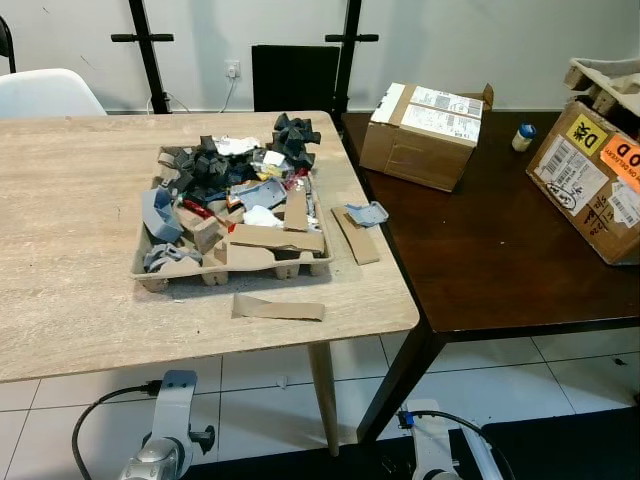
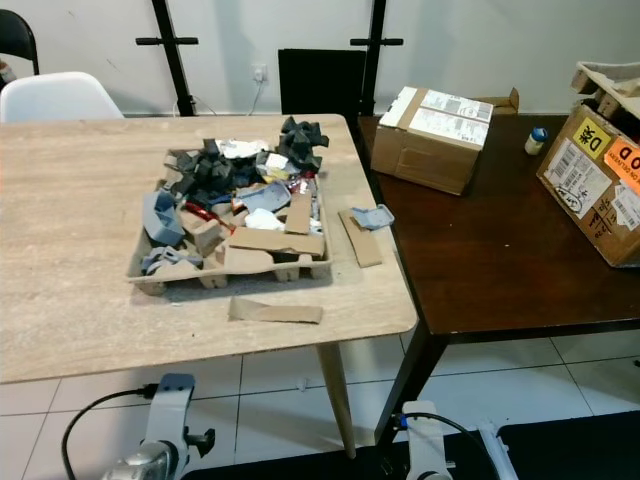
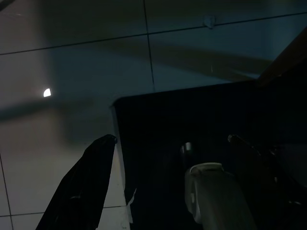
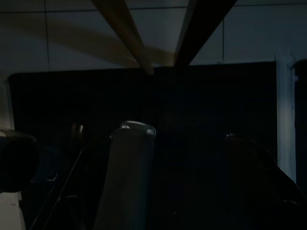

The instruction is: Picking trash to rubbish bin

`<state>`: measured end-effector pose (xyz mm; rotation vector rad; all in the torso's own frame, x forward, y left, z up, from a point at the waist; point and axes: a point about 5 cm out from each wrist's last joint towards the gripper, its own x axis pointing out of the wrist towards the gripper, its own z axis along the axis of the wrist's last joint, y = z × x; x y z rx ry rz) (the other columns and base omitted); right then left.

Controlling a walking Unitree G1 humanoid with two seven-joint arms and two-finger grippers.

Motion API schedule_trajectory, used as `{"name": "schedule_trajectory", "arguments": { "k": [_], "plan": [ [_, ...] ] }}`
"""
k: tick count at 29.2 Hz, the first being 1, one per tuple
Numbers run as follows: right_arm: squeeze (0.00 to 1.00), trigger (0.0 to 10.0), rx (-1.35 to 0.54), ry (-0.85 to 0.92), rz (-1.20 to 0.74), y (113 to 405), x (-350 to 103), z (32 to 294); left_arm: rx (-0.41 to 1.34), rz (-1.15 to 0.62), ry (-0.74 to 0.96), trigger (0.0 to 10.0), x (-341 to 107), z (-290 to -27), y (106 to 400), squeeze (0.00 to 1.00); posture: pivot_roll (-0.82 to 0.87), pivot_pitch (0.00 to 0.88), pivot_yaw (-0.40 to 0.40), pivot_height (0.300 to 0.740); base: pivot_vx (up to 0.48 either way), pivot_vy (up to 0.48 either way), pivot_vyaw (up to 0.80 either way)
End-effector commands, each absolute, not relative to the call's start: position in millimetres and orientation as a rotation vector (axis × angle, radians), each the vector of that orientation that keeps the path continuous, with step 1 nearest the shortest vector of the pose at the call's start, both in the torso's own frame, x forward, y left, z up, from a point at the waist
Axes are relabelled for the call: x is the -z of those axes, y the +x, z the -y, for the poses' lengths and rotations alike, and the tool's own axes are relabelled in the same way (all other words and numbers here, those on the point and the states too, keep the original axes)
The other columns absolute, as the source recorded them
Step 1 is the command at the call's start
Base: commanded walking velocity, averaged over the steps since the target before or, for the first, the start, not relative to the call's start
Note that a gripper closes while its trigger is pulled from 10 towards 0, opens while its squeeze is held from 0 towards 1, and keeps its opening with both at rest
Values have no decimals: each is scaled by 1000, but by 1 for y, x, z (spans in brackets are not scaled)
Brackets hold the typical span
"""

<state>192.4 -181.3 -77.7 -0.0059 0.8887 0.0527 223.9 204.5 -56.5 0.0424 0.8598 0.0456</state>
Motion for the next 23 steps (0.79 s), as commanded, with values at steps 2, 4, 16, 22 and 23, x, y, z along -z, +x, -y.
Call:
{"name": "schedule_trajectory", "arguments": {
  "k": [2, 4, 16, 22, 23],
  "plan": [
    [0, 10000, -4, 13, -955, 181, 84, 189, -52, -878, 63, 10000, 59, -206, 220, 0, 70, 119, -36, 740, 0, 0, 0],
    [0, 10000, 177, 14, -1026, 168, 87, 216, -62, -896, 93, 10000, 61, -215, 214, 0, 73, 116, -37, 740, 0, 0, 0],
    [0, 10000, 990, -7, -874, 132, 39, 361, -154, -952, 117, 10000, 65, -245, 195, 0, 73, 120, -26, 740, 0, 0, 0],
    [0, 10000, 1113, -227, -585, 172, -47, 431, -155, -952, 129, 10000, 64, -247, 195, 0, 75, 117, -26, 740, 0, 0, 0],
    [0, 10000, 1113, -227, -585, 172, -47, 431, -155, -952, 129, 10000, 64, -247, 195, 0, 75, 117, -26, 740, 0, 0, 0]
  ]
}}
